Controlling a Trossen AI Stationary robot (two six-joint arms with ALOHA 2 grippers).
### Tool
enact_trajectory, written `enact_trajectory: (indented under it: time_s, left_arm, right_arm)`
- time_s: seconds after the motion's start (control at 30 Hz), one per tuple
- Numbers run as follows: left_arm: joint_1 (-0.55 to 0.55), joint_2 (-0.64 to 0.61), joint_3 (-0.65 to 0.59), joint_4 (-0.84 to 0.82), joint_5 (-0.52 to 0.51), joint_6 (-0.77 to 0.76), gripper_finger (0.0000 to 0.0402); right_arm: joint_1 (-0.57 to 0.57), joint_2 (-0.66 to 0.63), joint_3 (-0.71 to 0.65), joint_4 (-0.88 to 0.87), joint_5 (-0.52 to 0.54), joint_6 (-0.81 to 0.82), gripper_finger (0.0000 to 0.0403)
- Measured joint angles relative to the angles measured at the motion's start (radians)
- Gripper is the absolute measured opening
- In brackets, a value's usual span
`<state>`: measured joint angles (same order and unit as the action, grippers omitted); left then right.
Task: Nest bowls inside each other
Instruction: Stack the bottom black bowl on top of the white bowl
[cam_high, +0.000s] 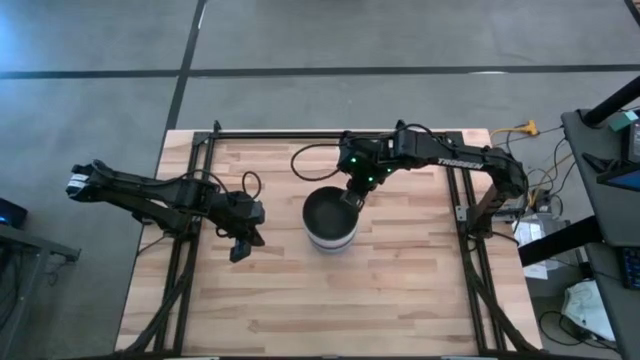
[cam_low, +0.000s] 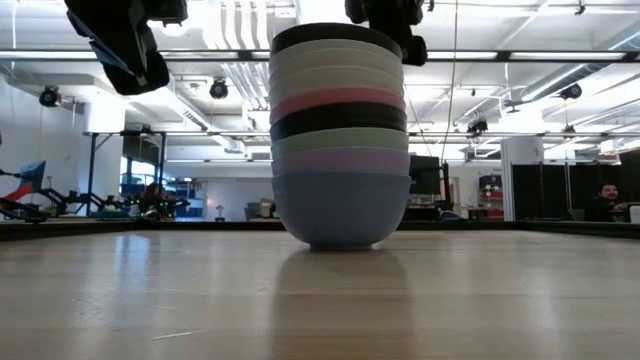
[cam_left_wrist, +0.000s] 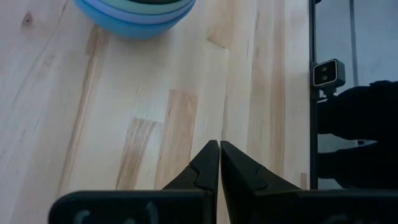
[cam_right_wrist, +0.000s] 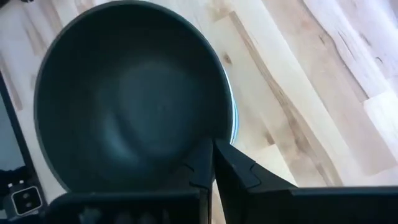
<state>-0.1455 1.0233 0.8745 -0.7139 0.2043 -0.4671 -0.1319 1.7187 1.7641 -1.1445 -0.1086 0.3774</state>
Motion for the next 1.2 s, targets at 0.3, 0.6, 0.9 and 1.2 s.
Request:
enact_trajectory:
  time_s: [0.3,0.6,0.9,1.2]
  left_arm:
    - [0.0,0.0,0.003,0.028,0.0,-0.002,0.0]
    - [0.002,-0.001,0.015,0.219,-0.035,0.01,0.0]
    - [0.002,0.002,0.008,0.226,-0.038,0.002,0.0]
    - [0.002,0.002,0.007,0.227,-0.038,0.002,0.0]
  right_arm:
    - [0.002,-0.027,-0.001,0.068,-0.003,-0.008,0.0008]
    - [0.028,-0.051,-0.144,0.573,-0.055,0.01,0.0008]
    - [0.033,0.016,-0.214,0.673,0.053,0.031,0.0008]
    - [0.029,0.027,-0.215,0.66,0.058,0.025,0.0008]
